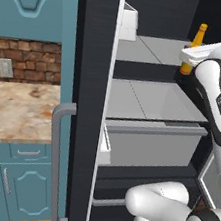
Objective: Place the beer and liquor on the top shelf of the fridge to keep them out of children's reach, and place the orange on lower shelves for easy access.
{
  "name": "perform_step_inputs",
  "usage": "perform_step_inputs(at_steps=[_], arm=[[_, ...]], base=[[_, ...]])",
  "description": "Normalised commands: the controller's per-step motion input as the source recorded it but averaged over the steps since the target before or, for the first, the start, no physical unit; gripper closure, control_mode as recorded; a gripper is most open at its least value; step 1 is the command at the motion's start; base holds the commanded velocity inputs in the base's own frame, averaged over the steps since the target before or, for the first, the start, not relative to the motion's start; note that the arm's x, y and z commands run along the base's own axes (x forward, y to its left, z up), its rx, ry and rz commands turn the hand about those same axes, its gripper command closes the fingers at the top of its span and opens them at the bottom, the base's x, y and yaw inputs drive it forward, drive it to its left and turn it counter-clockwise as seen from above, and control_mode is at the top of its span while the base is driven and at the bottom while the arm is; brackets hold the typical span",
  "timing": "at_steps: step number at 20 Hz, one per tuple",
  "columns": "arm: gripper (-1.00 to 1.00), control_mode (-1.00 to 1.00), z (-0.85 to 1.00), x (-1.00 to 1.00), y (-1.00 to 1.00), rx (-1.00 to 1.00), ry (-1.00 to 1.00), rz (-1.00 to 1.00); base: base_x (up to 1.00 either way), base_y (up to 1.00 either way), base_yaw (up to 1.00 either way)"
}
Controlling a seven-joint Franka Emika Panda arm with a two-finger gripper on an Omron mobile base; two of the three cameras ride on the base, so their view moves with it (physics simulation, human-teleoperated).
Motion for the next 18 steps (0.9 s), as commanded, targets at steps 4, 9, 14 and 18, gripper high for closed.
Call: perform_step_inputs(at_steps=[4, 9, 14, 18], arm=[[1.0, -1.0, 0.05, 0.39, 0.0, 0.0, -0.03, -0.03], [1.0, -1.0, 0.0, 0.6, -0.04, 0.05, 0.0, -0.04], [1.0, -1.0, -0.07, 0.73, -0.17, 0.15, 0.0, -0.02], [1.0, -1.0, -0.36, 0.58, -0.21, 0.11, 0.0, 0.0]], base=[[0.0, 0.0, 0.0], [0.0, 0.0, 0.0], [0.0, 0.0, 0.0], [0.0, 0.0, 0.0]])
